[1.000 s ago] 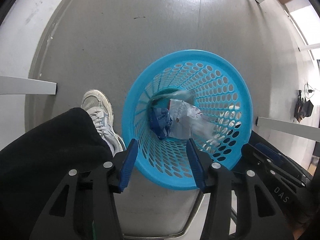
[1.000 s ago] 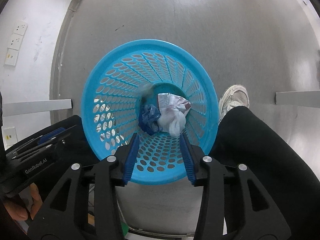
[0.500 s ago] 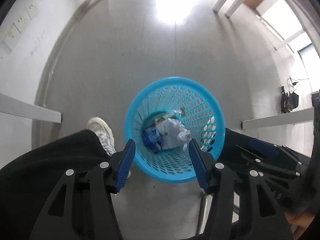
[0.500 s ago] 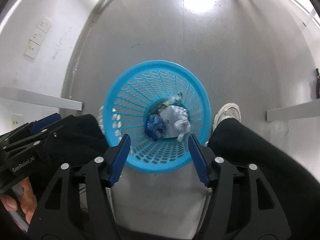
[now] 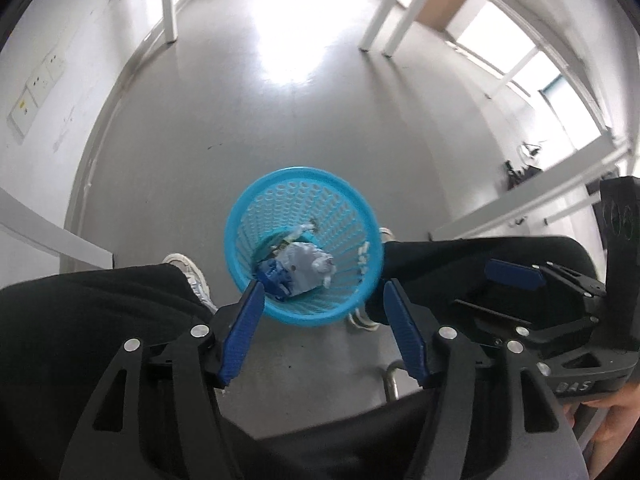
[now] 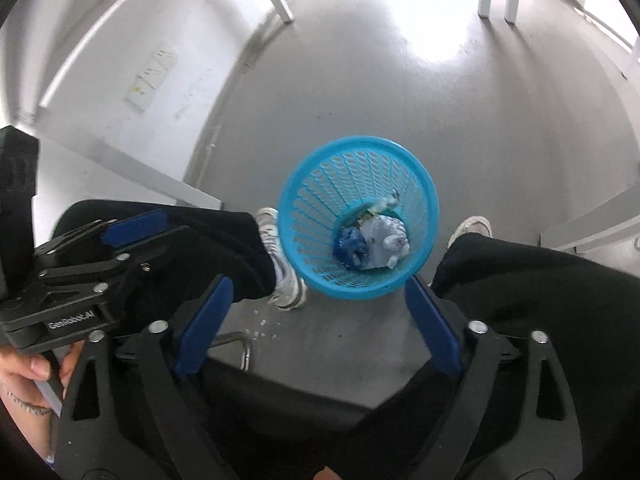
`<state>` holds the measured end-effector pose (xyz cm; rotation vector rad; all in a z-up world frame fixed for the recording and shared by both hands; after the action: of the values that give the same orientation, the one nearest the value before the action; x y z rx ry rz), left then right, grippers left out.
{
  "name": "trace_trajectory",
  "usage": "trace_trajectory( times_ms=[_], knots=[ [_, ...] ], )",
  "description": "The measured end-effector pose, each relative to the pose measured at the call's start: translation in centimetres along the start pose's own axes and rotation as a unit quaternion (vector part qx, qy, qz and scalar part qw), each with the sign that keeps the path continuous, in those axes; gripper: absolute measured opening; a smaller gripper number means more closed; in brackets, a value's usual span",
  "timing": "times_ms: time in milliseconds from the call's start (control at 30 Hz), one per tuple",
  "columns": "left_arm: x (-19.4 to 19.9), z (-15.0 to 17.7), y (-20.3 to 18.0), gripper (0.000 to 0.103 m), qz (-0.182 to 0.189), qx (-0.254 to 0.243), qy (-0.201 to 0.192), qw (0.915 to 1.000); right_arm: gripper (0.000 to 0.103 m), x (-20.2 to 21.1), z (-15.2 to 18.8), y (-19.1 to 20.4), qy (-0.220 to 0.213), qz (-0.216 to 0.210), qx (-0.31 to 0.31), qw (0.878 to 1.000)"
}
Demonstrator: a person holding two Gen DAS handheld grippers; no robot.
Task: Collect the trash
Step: 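Raise both open grippers back above the table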
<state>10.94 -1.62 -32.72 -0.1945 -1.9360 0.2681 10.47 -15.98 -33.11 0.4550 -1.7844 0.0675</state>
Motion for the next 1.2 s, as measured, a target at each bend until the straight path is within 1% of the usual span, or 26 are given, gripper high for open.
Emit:
trace_trajectory(
  times_ms=[133, 200, 300, 333, 367, 433, 500, 567, 633, 700, 800, 900, 1033, 1100, 1200],
  knots=[
    [3.4, 0.9, -1.2, 0.067, 0.019, -0.014, -0.028, 0.9993, 0.091, 3.5, 1.4, 1.1, -0.028, 0.008, 0.018, 0.999],
    [5.3, 1.0, -1.9, 0.07, 0.02, -0.024, -0.049, 0.9983, 0.092, 5.1, 1.7, 1.5, -0.042, 0.007, 0.023, 0.999],
    [7.8, 1.3, -2.9, 0.074, 0.016, -0.047, -0.076, 0.9959, 0.094, 8.5, 1.8, 2.1, -0.075, 0.005, 0.03, 0.997],
    [8.9, 1.3, -3.3, 0.078, 0.01, -0.06, -0.091, 0.994, 0.094, 9.7, 1.7, 2.3, -0.09, 0.005, 0.031, 0.995],
    [9.7, 1.4, -3.6, 0.083, 0.005, -0.068, -0.104, 0.9922, 0.094, 10.9, 1.6, 2.5, -0.104, 0.003, 0.032, 0.994],
    [11.8, 1.4, -4.2, 0.088, -0.003, -0.08, -0.133, 0.9879, 0.094, 13.4, 1.2, 2.9, -0.131, -0.004, 0.034, 0.991],
    [13.5, 1.2, -4.7, 0.092, -0.001, -0.083, -0.155, 0.9845, 0.094, 15.9, 0.7, 3.5, -0.159, -0.01, 0.036, 0.987],
    [15.5, 0.9, -5.1, 0.097, 0.005, -0.081, -0.182, 0.9801, 0.094, 18.6, 0.1, 4.1, -0.193, -0.013, 0.04, 0.98],
    [17.4, 0.3, -5.3, 0.097, 0.007, -0.079, -0.208, 0.975, 0.094, 21.1, -0.4, 4.6, -0.228, -0.011, 0.047, 0.972],
    [18.6, -0.2, -5.6, 0.097, 0.008, -0.079, -0.223, 0.9715, 0.094, 23.6, -1.1, 5.1, -0.267, -0.013, 0.053, 0.962],
    [20.2, -1.5, -6.1, 0.097, 0.008, -0.084, -0.247, 0.9655, 0.094, 26.1, -1.8, 5.0, -0.313, -0.008, 0.053, 0.948],
    [21.4, -2.6, -6.3, 0.097, 0.007, -0.082, -0.269, 0.9596, 0.094, 28.2, -2.8, 4.5, -0.362, -0.003, 0.048, 0.931],
    [22.4, -4.1, -6.1, 0.097, 0.015, -0.074, -0.283, 0.9561, 0.094, 30.2, -3.7, 4.4, -0.406, -0.006, 0.049, 0.912],
    [23.1, -4.6, -6.3, 0.097, 0.013, -0.077, -0.289, 0.9542, 0.094, 30.7, -4.5, 4.4, -0.426, -0.009, 0.05, 0.903],
    [23.9, -5.7, -6.5, 0.097, 0.009, -0.082, -0.302, 0.9498, 0.094, 32.0, -5.9, 4.4, -0.447, -0.017, 0.058, 0.893]
  ],
)
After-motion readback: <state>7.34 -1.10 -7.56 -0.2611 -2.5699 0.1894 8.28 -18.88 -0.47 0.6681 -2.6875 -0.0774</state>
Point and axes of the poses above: each gripper's, at about its wrist camera, not at the fingertips, and x roughly against the way its jaws point, y to its left, z to its underside, the point moved 6 cm from there along -x, roughly the way its jaws point, and after that the axes turned 3 degrees about -x, right-handed, at the moved point
